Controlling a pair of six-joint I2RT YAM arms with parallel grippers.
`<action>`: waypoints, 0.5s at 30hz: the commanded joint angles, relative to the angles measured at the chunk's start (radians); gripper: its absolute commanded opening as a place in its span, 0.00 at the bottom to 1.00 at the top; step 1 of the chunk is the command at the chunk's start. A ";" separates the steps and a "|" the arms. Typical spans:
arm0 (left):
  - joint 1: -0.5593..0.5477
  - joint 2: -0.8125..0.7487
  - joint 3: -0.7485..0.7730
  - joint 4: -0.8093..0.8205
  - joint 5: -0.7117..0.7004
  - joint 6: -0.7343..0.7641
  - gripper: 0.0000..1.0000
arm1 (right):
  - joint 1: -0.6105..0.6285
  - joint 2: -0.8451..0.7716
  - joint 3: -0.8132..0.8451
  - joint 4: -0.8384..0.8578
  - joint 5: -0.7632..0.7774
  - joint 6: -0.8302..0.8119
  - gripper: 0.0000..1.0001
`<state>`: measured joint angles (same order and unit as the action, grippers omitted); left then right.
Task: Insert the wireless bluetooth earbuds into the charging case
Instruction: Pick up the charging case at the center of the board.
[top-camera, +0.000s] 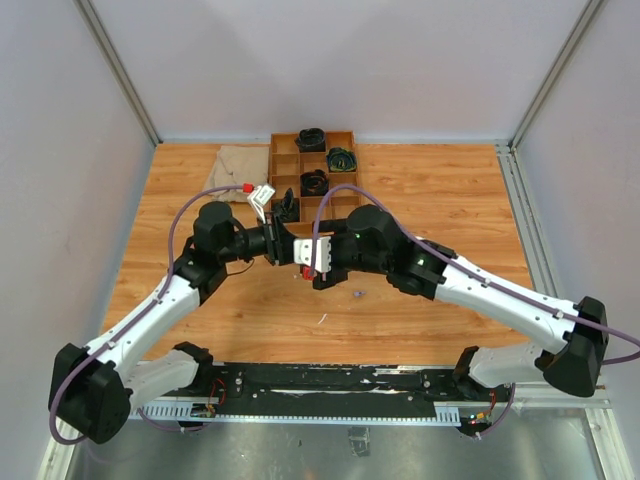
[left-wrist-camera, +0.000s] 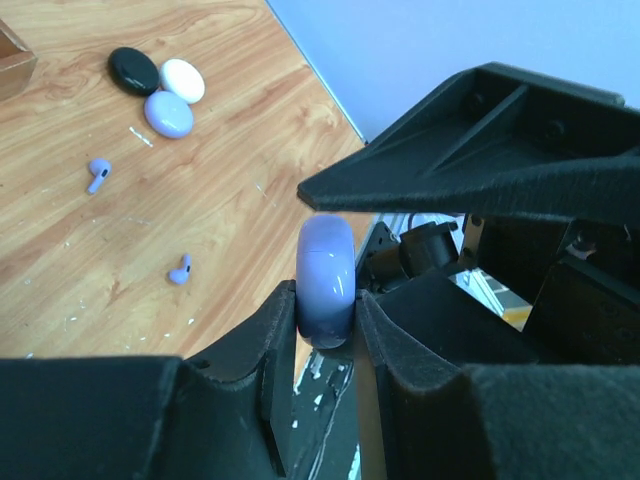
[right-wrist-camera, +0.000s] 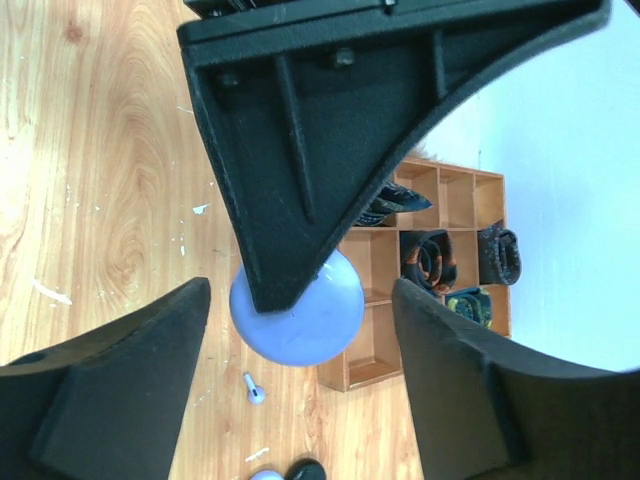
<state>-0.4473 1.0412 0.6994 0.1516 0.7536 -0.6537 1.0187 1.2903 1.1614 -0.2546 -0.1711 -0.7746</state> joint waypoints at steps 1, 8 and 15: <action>0.005 -0.062 -0.023 0.063 -0.026 0.039 0.13 | -0.002 -0.074 -0.012 0.025 -0.009 0.024 0.78; 0.005 -0.113 -0.088 0.188 -0.071 0.040 0.06 | -0.164 -0.160 -0.021 0.045 -0.266 0.248 0.90; 0.005 -0.137 -0.123 0.282 -0.107 0.033 0.02 | -0.280 -0.192 -0.088 0.200 -0.489 0.537 0.94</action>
<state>-0.4473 0.9318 0.5884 0.3195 0.6765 -0.6285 0.7807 1.1065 1.1110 -0.1658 -0.4820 -0.4625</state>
